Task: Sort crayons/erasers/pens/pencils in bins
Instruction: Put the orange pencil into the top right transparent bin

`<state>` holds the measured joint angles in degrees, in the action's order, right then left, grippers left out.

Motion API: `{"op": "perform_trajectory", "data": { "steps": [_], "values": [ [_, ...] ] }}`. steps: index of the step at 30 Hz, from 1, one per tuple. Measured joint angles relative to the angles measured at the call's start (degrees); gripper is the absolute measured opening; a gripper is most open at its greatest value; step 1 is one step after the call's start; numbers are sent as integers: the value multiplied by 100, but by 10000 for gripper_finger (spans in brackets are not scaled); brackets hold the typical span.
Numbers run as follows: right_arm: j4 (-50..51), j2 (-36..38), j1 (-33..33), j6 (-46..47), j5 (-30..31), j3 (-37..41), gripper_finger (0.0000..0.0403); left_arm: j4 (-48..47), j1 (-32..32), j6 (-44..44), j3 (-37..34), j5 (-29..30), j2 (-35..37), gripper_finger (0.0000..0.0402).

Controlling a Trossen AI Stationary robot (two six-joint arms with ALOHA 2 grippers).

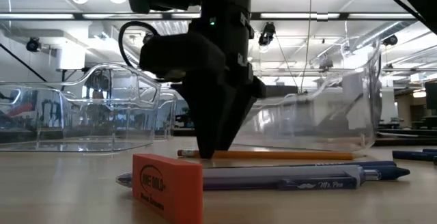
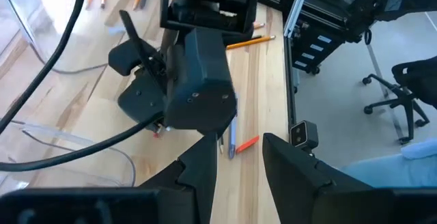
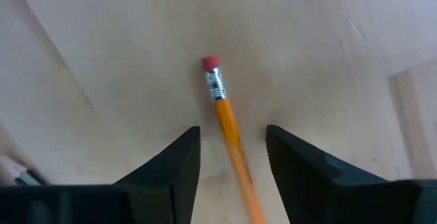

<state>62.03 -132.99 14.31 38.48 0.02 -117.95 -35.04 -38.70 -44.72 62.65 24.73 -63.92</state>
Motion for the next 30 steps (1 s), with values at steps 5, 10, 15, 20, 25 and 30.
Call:
{"op": "perform_trajectory", "data": {
  "steps": [5, 10, 15, 20, 25, 30],
  "values": [
    [-30, 13, -2, -131, 17, -67, 158, -11, 0, 4, 0, 0, 0, 105],
    [-22, 4, 1, -489, 4, -32, 147, -38, 0, 6, -15, -2, 0, 105],
    [-25, -91, 37, -635, -28, -7, 136, -40, 0, 8, -20, -5, 0, 105],
    [-37, -133, 112, -837, 1, -9, 134, -47, 0, 10, -22, -24, 0, 105],
    [-42, -125, 131, -1096, -109, -7, 117, -49, 0, 10, -24, -28, 0, 105],
    [-39, -125, 131, -1272, -245, -2, 67, -47, 0, 10, -24, -31, 0, 105]
  ]
}}
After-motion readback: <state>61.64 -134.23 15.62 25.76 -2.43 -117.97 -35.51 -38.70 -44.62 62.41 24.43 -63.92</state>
